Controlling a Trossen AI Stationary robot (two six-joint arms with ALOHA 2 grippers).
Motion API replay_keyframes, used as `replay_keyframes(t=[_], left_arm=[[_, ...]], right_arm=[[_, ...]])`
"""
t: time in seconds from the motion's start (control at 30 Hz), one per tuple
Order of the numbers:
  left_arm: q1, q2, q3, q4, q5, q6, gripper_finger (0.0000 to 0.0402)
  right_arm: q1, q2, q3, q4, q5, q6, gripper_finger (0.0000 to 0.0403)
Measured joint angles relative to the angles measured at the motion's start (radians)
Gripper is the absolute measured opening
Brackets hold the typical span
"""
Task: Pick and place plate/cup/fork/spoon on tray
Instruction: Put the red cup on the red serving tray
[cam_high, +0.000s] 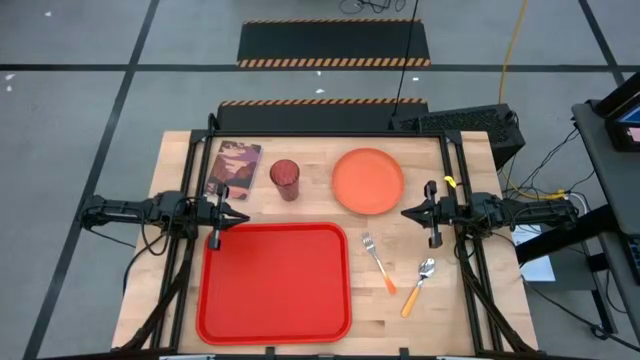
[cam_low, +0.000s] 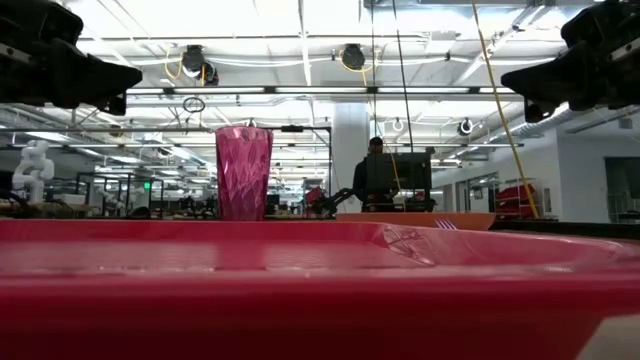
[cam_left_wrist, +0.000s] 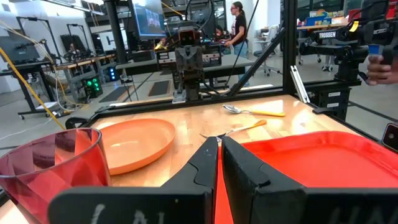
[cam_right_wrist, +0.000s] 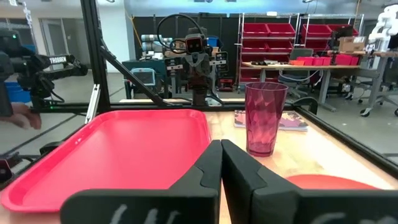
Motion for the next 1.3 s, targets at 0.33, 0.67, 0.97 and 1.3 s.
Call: replay_keyframes(t=[0.33, 0.67, 0.97, 1.3], left_arm=[[0.0, 0.0, 0.0, 0.0, 0.0, 0.0, 0.0026], [0.0, 0.0, 0.0, 0.0, 0.0, 0.0, 0.0026], [0.0, 0.0, 0.0, 0.0, 0.0, 0.0, 0.0026], [0.0, 0.0, 0.0, 0.005, 0.0, 0.0, 0.0026]], right_arm=[[0.0, 0.0, 0.0, 0.0, 0.0, 0.002, 0.0], [0.0, 0.001, 0.0, 0.114, 0.002, 0.041, 0.0], [0.0, 0.029, 0.102, 0.174, 0.002, -0.006, 0.0], [0.0, 0.255, 0.481, -0.053, 0.036, -0.007, 0.0]])
